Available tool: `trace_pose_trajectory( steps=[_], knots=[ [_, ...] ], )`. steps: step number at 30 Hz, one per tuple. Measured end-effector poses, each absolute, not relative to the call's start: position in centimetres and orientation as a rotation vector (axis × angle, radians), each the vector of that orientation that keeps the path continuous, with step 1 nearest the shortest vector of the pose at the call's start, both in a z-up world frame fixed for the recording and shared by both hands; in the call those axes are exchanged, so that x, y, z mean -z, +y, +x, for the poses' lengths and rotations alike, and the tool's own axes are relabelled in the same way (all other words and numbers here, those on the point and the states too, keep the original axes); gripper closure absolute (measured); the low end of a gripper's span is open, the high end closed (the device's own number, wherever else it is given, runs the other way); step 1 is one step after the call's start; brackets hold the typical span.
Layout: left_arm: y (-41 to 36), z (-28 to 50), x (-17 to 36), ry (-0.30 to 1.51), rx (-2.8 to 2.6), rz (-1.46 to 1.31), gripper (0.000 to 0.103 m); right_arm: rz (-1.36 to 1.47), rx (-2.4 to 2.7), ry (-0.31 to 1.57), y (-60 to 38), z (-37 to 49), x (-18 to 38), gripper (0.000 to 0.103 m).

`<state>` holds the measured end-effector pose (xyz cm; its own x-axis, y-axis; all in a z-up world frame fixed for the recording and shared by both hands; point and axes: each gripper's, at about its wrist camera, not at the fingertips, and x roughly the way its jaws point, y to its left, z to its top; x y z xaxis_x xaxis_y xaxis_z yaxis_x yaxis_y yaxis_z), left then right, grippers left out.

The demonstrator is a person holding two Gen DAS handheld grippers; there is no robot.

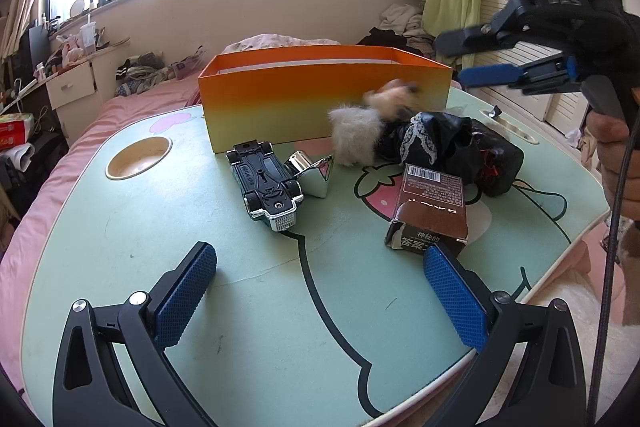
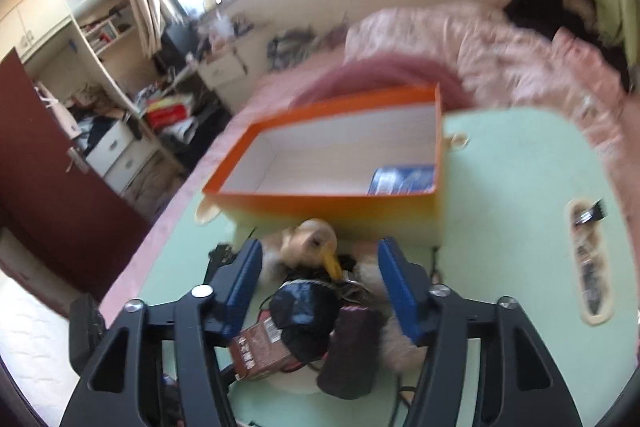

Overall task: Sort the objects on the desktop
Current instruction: 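Lift the keychain out, set it behind the black bag, open right gripper, then reach the left gripper into the box and grasp the blue printed tin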

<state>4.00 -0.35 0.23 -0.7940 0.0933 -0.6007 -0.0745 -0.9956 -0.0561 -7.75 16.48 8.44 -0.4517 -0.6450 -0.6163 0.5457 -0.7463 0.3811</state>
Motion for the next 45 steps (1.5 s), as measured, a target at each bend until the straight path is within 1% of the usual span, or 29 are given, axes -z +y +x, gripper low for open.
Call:
trace_pose_trajectory(
  steps=[3, 6, 7, 8, 10, 12, 13, 14, 16, 36, 40, 43, 45],
  knots=[
    [-0.4, 4.0, -0.2, -0.044, -2.894, -0.971, 0.000, 0.947, 2.228, -0.140, 18.1, -5.3, -8.3, 0.041],
    [-0.3, 4.0, -0.3, -0.044, -2.894, -0.971, 0.000, 0.880, 2.294, -0.016, 19.2, -1.4, -6.9, 0.029],
    [-0.3, 4.0, -0.2, -0.044, -2.894, -0.972, 0.000, 0.865, 2.321, 0.031, 19.4, -0.3, -6.3, 0.023],
    [-0.3, 4.0, -0.2, -0.044, -2.894, -0.972, 0.000, 0.854, 2.352, 0.084, 19.5, 1.0, -5.5, 0.021],
    [-0.3, 4.0, -0.3, -0.044, -2.894, -0.972, 0.000, 0.845, 2.401, 0.176, 19.2, 2.7, -3.8, 0.020],
    [-0.4, 4.0, -0.2, -0.043, -2.894, -0.972, 0.000, 0.883, 2.411, 0.243, 18.6, 2.9, -1.8, 0.018],
    [-0.3, 4.0, -0.2, -0.041, -2.893, -0.975, 0.000, 0.897, 2.417, 0.258, 18.3, 2.6, -1.0, 0.013],
    [-0.3, 4.0, -0.2, -0.036, -2.895, -0.973, 0.000, 0.840, 2.484, 0.295, 18.0, 2.6, -0.7, 0.000],
    [-0.3, 4.0, -0.1, -0.039, -2.894, -0.973, 0.000, 0.845, 2.489, 0.253, 18.3, 1.7, -0.4, 0.000],
    [-0.2, 4.1, -0.3, -0.038, -2.895, -0.976, 0.000, 0.813, 2.492, 0.255, 18.5, 1.5, 0.3, 0.000],
    [-0.4, 4.1, -0.4, -0.027, -2.859, -1.027, 0.000, 0.814, 2.491, 0.254, 18.5, 1.5, 0.2, 0.000],
    [-1.0, 3.9, -1.4, -0.023, -2.788, -1.142, 0.000, 0.813, 2.491, 0.252, 18.2, 1.7, -0.1, 0.000],
    [-1.6, 5.1, -3.7, -0.028, -2.832, -1.035, 0.000, 0.813, 2.492, 0.253, 18.2, 1.7, -0.1, 0.000]
  ],
)
